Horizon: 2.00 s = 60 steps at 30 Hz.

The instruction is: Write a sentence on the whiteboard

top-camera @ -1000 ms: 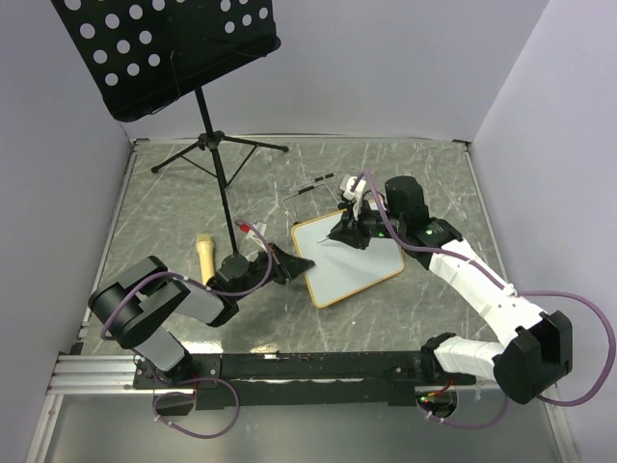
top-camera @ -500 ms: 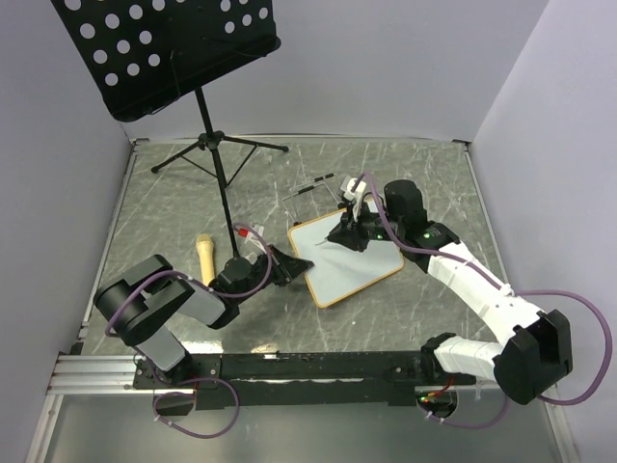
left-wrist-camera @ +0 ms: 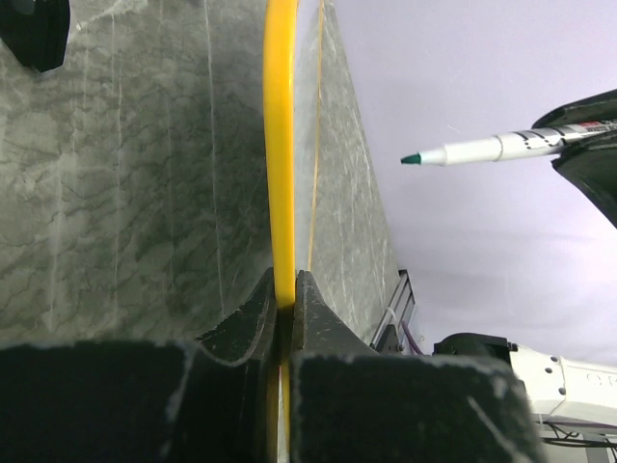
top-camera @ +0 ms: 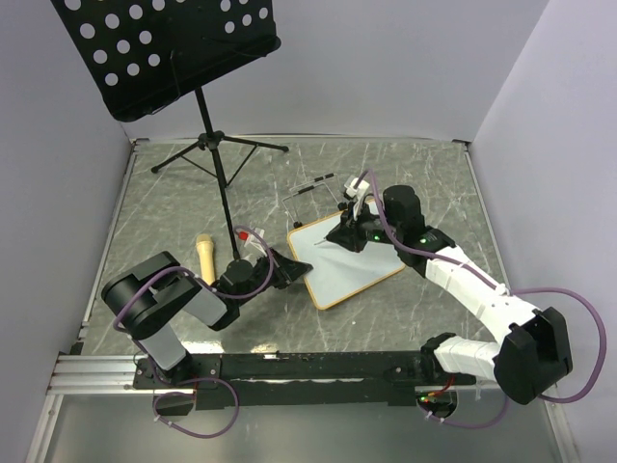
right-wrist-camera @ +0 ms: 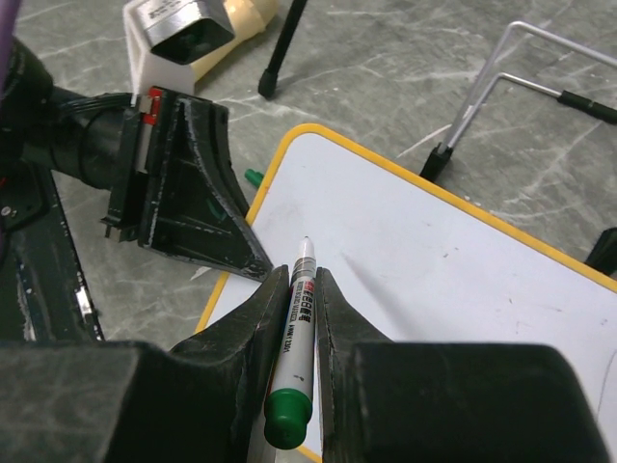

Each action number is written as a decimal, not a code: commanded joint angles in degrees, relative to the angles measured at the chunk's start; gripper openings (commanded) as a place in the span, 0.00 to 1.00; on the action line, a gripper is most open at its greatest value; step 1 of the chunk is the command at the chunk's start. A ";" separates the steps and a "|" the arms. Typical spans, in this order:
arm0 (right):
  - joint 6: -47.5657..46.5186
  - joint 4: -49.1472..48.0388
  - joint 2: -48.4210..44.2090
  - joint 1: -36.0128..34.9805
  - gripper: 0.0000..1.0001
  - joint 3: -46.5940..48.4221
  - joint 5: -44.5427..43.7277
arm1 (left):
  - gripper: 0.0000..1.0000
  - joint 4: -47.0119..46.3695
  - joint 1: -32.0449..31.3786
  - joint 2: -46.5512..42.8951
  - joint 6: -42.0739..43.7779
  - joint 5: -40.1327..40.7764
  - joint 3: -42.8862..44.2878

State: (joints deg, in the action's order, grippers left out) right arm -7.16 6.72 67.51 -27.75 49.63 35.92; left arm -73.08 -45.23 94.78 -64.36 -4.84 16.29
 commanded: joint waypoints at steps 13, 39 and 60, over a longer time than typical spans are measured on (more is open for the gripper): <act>2.76 -4.79 -0.36 -4.07 0.00 -0.41 -7.27 | 0.01 -23.60 -2.31 -0.83 -2.97 4.67 1.99; 4.61 -5.31 2.45 -6.36 0.00 -0.67 -13.51 | 0.01 -23.42 -2.84 -1.00 -3.49 6.95 1.37; 3.64 -4.87 3.16 -6.35 0.00 -0.50 -10.87 | 0.01 -24.92 -2.84 -0.48 -3.41 6.42 1.02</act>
State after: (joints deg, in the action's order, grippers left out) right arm -3.07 3.42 70.48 -33.63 49.06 24.34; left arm -72.97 -47.83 94.70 -67.40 -0.03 16.51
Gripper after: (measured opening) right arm 0.209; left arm 0.055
